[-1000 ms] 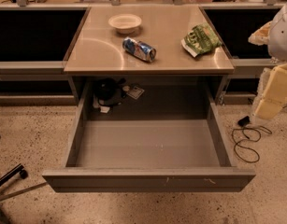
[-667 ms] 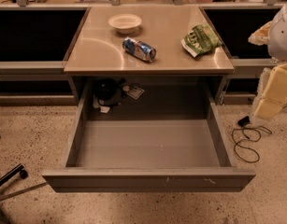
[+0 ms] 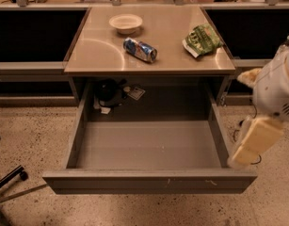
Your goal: Close top drawer
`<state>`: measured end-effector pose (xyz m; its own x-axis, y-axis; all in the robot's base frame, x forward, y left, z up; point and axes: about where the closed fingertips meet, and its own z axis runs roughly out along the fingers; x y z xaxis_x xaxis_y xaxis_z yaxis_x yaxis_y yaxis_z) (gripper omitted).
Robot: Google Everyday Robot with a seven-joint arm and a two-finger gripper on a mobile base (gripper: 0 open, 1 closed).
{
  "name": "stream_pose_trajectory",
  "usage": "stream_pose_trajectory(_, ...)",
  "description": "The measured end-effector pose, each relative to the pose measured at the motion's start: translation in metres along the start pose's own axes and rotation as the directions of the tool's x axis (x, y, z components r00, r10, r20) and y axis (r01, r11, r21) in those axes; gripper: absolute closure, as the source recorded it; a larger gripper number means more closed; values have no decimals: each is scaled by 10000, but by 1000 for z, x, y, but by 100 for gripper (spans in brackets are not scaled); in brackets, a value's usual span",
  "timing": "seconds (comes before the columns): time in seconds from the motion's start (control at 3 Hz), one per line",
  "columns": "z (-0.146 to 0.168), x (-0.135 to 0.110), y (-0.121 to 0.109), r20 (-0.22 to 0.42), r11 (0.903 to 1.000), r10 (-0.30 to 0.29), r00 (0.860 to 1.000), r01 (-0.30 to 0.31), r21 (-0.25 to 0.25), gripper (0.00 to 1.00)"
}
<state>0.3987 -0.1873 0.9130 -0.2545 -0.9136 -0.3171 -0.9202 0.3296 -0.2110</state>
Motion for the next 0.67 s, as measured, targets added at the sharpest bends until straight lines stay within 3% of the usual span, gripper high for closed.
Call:
stream_pose_trajectory(0.33,48,1,36,548,9988,185,9983,-159,-469,0)
stream_pose_trajectory(0.67,103,-6,87,1088,9900,332,9935,-177,-1403,0)
